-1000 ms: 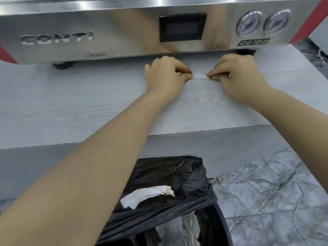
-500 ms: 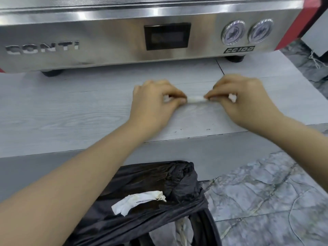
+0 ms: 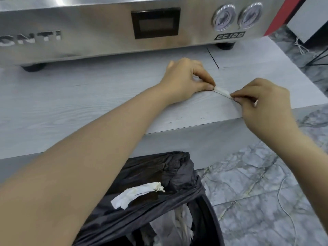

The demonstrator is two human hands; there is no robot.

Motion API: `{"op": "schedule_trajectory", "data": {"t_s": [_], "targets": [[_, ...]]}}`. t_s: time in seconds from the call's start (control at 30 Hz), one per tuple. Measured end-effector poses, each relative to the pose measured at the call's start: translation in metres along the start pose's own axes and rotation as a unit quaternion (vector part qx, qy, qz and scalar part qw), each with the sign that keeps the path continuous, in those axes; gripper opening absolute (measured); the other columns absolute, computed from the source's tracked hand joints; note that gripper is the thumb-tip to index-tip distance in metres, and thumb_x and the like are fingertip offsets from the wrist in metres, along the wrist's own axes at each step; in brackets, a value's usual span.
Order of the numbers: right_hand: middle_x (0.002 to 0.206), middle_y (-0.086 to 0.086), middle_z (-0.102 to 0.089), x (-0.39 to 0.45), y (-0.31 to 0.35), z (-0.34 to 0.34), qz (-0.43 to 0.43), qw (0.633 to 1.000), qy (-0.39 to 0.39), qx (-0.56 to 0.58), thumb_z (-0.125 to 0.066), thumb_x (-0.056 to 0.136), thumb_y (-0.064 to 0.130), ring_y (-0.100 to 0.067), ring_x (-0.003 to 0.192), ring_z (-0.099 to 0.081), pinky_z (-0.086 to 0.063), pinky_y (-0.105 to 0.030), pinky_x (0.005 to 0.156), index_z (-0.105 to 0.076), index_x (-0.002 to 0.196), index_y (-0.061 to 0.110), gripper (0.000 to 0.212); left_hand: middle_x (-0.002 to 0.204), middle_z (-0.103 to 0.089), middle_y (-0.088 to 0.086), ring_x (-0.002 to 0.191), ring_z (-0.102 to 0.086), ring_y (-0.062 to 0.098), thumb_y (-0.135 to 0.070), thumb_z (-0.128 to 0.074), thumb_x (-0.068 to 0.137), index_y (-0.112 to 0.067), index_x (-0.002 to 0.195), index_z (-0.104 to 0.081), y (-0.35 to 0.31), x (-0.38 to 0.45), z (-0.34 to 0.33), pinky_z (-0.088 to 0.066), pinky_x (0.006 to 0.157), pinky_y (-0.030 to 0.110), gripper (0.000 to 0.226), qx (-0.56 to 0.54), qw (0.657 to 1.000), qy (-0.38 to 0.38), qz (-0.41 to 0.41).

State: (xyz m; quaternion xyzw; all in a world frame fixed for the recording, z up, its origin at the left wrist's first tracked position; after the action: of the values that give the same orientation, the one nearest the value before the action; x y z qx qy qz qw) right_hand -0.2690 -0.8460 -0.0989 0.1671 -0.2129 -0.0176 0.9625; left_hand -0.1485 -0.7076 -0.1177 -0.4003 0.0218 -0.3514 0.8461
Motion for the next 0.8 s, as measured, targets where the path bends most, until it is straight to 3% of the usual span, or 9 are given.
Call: {"op": "schedule_trajectory", "data": {"t_s": [0.1,0.27,0.37,0.47,0.8], "targets": [[0.078,-0.009,-0.063,-0.013,0.017,-0.003,-0.011,1.0,-0.004,0.007,-0.065,0.081,-0.007,-0.013,0.067,-0.048,-0.03,-0.017,0.056,-0.075,0.087,0.005,0.016,0.087,-0.07,-0.014,0.093,-0.061,0.002,-0.045,-0.078,0.077,-0.038,0.086,-0.079,0.003,-0.013,0.005,-0.034,0.102,0.047,0.011,-0.017,1.0,0.012,-0.021],[0.078,-0.008,-0.063,-0.026,0.052,-0.011,-0.023,1.0,-0.002,0.011,-0.065,0.081,-0.008,-0.013,0.065,-0.047,-0.029,-0.006,0.058,-0.076,0.088,0.005,0.018,0.087,-0.071,-0.016,0.091,-0.062,0.002,-0.055,-0.072,0.074,-0.041,0.086,-0.078,0.014,-0.036,0.022,-0.041,0.095,0.056,0.02,-0.023,0.998,0.032,-0.046],[0.078,-0.01,-0.063,-0.033,0.076,-0.018,-0.025,1.0,-0.004,0.012,-0.065,0.08,-0.01,-0.015,0.064,-0.048,-0.032,-0.011,0.056,-0.076,0.089,0.004,0.02,0.086,-0.071,-0.016,0.09,-0.062,0.003,-0.059,-0.07,0.072,-0.042,0.089,-0.077,0.023,-0.051,0.035,-0.044,0.092,0.058,0.025,-0.03,0.997,0.035,-0.054],[0.078,-0.011,-0.063,-0.04,0.103,-0.026,-0.031,0.999,-0.005,0.024,-0.064,0.08,-0.012,-0.021,0.064,-0.052,-0.04,-0.025,0.055,-0.076,0.092,0.004,0.023,0.085,-0.071,-0.017,0.089,-0.063,0.003,-0.06,-0.069,0.072,-0.042,0.09,-0.077,0.033,-0.066,0.051,-0.044,0.091,0.058,0.026,-0.034,0.997,0.037,-0.06],[0.077,-0.012,-0.06,-0.053,0.204,-0.059,-0.02,0.998,-0.013,0.057,-0.06,0.078,-0.014,-0.028,0.067,-0.056,-0.048,-0.039,0.055,-0.077,0.092,0.003,0.029,0.089,-0.071,-0.012,0.09,-0.06,0.002,-0.059,-0.068,0.076,-0.04,0.091,-0.078,0.077,-0.133,0.121,-0.04,0.095,0.058,0.026,-0.01,0.997,0.029,-0.067]]}}
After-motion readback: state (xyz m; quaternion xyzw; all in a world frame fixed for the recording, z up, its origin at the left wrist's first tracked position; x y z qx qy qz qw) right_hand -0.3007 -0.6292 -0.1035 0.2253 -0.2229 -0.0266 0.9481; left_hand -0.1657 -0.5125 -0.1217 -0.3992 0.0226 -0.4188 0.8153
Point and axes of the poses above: each hand's wrist, its own x-axis towards the middle knuckle, its own z-axis out of the back of the hand, y = z × x, the point moved 8 cm from there along x, towards the middle knuckle
